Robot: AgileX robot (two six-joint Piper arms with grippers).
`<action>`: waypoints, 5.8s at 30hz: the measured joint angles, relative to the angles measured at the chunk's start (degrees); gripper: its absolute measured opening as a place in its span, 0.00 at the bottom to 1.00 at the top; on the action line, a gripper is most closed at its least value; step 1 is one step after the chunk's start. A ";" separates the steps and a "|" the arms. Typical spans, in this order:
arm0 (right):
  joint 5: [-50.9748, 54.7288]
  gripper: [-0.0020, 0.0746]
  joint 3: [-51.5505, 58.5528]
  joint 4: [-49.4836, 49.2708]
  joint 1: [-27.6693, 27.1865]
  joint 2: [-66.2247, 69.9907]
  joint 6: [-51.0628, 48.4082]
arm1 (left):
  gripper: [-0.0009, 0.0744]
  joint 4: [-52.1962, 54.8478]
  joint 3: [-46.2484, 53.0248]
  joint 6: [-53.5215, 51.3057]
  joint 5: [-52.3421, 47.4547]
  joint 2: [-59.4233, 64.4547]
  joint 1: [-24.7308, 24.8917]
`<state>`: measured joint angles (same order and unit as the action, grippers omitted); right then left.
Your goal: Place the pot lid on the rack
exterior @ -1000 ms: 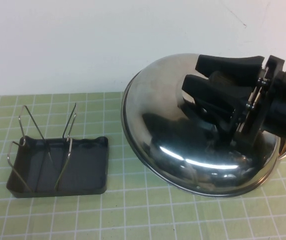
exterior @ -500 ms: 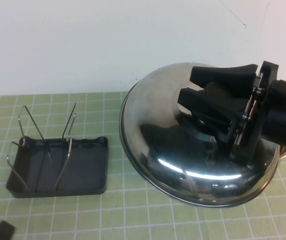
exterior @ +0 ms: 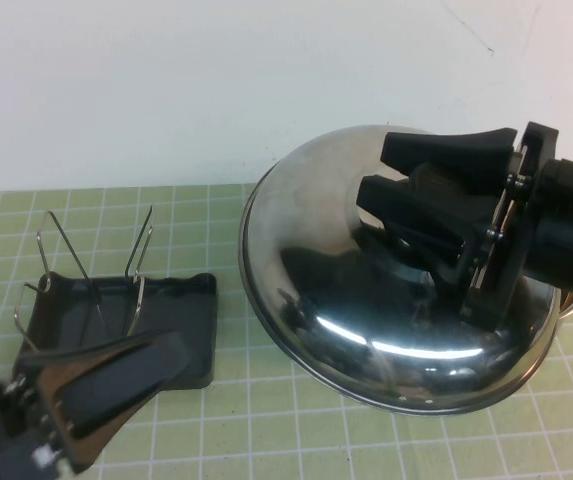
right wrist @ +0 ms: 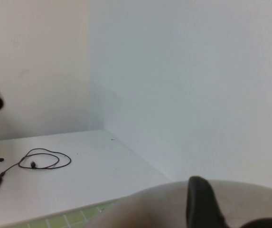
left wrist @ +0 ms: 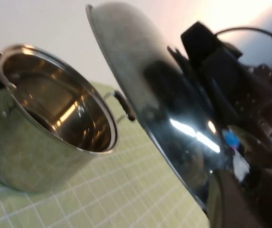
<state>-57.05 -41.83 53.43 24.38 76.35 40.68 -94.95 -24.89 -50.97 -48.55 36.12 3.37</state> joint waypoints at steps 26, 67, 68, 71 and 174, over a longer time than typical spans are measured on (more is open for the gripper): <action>-2.42 0.46 0.00 -5.14 0.00 0.00 -1.44 | 0.80 -1.01 -16.43 -7.93 -11.62 29.35 0.00; -6.01 0.60 0.00 -3.39 -0.42 0.00 -1.88 | 0.14 -0.19 -27.68 -7.30 -7.76 35.72 14.28; -6.01 0.63 0.00 -3.27 -0.42 0.00 -1.88 | 0.14 -0.01 -27.68 -7.30 -7.53 35.87 14.28; -6.01 0.66 0.00 -3.04 -0.42 0.00 -1.74 | 0.14 0.09 -27.68 -7.30 -7.30 36.01 14.28; 38.36 0.04 6.41 10.36 -0.42 -34.41 7.43 | 0.02 95.37 -21.56 44.84 8.74 -4.42 8.70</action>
<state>-18.69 -35.43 63.79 23.96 41.93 48.11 0.43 -46.45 -6.13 -39.81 31.70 12.07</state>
